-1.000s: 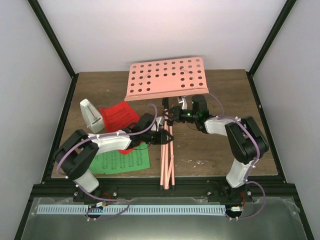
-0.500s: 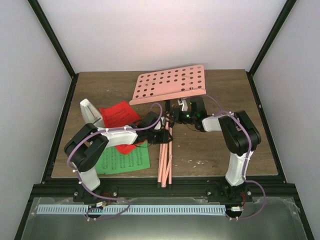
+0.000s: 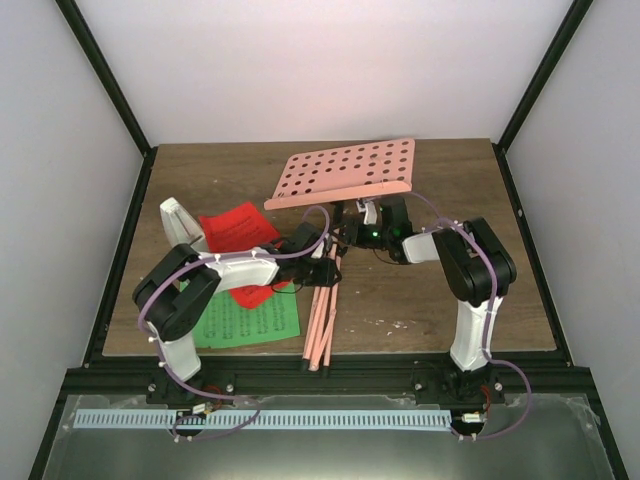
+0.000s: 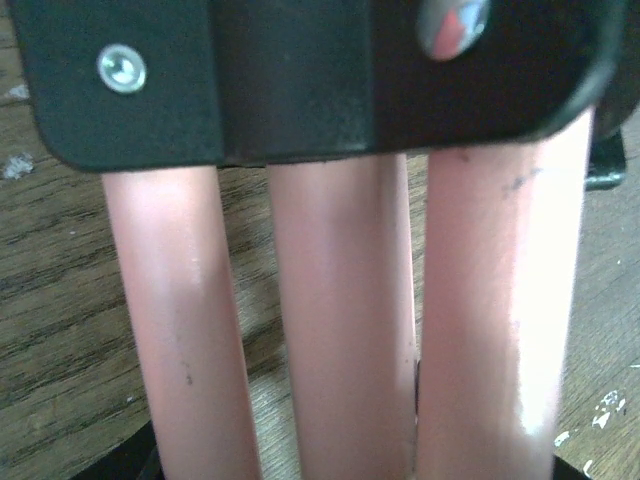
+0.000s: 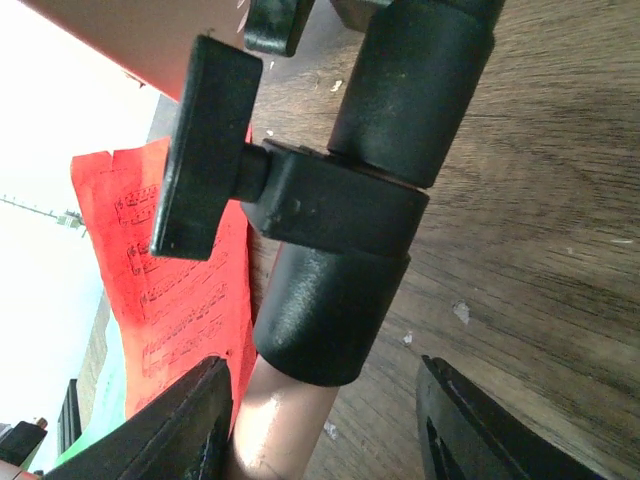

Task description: Pack up the instrument practice props

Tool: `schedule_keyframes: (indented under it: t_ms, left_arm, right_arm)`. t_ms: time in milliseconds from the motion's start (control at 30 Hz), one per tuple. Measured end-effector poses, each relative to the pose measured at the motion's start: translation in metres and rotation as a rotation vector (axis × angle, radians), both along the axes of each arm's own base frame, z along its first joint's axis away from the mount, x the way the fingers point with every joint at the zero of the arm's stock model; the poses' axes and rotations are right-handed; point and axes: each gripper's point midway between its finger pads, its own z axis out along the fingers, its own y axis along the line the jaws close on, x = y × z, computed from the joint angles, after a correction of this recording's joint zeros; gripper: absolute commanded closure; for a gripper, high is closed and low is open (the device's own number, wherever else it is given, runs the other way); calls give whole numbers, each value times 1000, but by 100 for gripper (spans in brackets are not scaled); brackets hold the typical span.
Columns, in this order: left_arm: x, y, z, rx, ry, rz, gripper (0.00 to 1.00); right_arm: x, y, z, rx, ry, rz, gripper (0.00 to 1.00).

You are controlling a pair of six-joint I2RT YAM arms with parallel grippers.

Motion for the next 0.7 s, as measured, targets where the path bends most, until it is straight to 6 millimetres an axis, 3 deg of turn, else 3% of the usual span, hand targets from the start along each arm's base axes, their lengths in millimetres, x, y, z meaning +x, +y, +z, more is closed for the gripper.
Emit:
schedule_keyframes:
  t_ms: [467, 700]
  left_arm:
    - [2, 0, -1, 6, -4, -10, 74]
    - [7, -2, 2, 6, -59, -54, 75]
  right_arm:
    - [3, -12, -10, -29, -17, -41, 23]
    - [0, -33, -8, -42, -41, -102, 14]
